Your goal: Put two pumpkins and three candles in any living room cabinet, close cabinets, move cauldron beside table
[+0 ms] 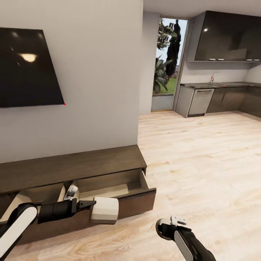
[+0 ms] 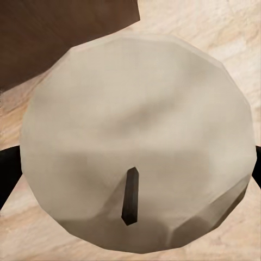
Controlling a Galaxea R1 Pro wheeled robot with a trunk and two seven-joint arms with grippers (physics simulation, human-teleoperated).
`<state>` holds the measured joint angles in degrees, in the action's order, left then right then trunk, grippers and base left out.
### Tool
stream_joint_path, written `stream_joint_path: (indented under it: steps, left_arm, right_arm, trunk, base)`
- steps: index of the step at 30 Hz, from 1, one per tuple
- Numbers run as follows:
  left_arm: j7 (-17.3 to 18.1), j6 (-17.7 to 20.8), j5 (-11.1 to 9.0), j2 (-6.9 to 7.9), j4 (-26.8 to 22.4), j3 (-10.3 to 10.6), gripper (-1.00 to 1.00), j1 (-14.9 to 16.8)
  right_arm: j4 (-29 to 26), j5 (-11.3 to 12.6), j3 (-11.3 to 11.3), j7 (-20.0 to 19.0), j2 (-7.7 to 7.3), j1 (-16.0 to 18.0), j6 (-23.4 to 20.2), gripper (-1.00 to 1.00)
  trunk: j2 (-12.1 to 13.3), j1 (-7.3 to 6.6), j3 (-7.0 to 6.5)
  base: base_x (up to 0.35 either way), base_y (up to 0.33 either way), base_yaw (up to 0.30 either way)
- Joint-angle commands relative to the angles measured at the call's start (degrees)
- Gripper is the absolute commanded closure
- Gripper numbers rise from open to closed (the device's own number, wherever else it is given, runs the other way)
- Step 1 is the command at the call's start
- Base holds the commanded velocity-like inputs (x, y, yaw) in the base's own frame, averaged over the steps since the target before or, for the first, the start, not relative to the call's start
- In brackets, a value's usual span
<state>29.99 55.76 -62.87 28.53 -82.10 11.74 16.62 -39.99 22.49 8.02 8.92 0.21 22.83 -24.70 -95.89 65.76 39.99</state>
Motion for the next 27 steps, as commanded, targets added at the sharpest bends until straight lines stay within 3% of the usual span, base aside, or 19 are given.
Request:
stream_joint_path:
  steps: [1, 5, 11, 17, 19, 20, 21, 23, 25, 27]
  left_arm:
    - [0.2, 0.16, 0.2, 0.07, 0.01, 0.03, 1.0, 0.06]
    - [-0.34, 0.17, 0.51, 0.82, 0.07, -0.3, 1.0, 0.25]
    - [-1.8, 0.22, 1.82, 4.31, 0.09, -0.48, 1.0, 0.4]
    - [-3.49, 0.22, 1.78, 4.44, 0.09, -0.2, 1.0, 0.43]
    - [-3.57, 0.22, 1.68, 3.0, 0.53, 0.21, 1.0, 0.46]
    - [-3.59, 0.19, 1.72, 1.22, 1.53, 0.5, 1.0, 0.48]
    - [-3.74, 0.1, 1.86, -2.66, 3.48, 1.02, 1.0, 0.58]
    - [-4.69, -0.01, 2.08, -7.55, 7.22, 2.7, 1.0, 1.73]
    - [-5.69, -0.08, 2.22, -10.0, 10.23, 7.13, 1.0, 3.44]
    - [-6.17, -0.34, 2.27, -11.2, 12.88, 12.28, 1.0, 5.32]
  right_arm:
    - [-0.09, 0.62, 0.23, 0.57, -0.04, 0.02, -0.17, 1.0]
    - [0.07, 0.98, 0.17, 0.57, -0.04, 0.02, -0.1, 1.0]
    - [0.78, 1.39, 0.16, 0.49, -0.04, 0.01, 1.44, 1.0]
    - [0.87, 1.41, 0.16, 0.49, -0.04, 0.01, 1.83, 1.0]
    - [0.87, 1.39, 0.16, 0.49, -0.04, 0.02, 1.84, 1.0]
    - [0.87, 1.38, 0.16, 0.49, -0.04, 0.02, 1.85, 1.0]
    - [0.88, 1.4, 0.16, 0.49, -0.04, 0.02, 1.85, 1.0]
    - [0.89, 1.41, 0.16, 0.49, -0.04, 0.02, 1.85, 1.0]
    - [0.91, 1.41, 0.16, 0.49, -0.04, 0.02, 1.85, 1.0]
    - [0.93, 1.41, 0.16, 0.49, -0.04, 0.02, 1.85, 1.0]
  trunk:
    - [0.39, -0.23, -0.13]
    - [1.99, -1.11, -0.85]
    - [4.4, -2.43, -1.93]
    - [6.81, -3.74, -3.0]
    - [7.61, -4.18, -3.36]
    - [8.01, -4.4, -3.54]
    - [8.41, -4.62, -3.72]
    - [9.21, -5.06, -4.08]
    - [10.01, -5.5, -4.44]
    - [10.82, -5.94, -4.8]
  base:
    - [0.0, 0.0, 0.0]
    - [0.0, 0.0, 0.0]
    - [0.0, 0.0, 0.0]
    - [0.0, 0.0, 0.0]
    - [0.0, 0.0, 0.0]
    - [0.0, 0.0, 0.0]
    - [0.0, 0.0, 0.0]
    - [0.0, 0.0, 0.0]
    - [0.0, 0.0, 0.0]
    - [0.0, 0.0, 0.0]
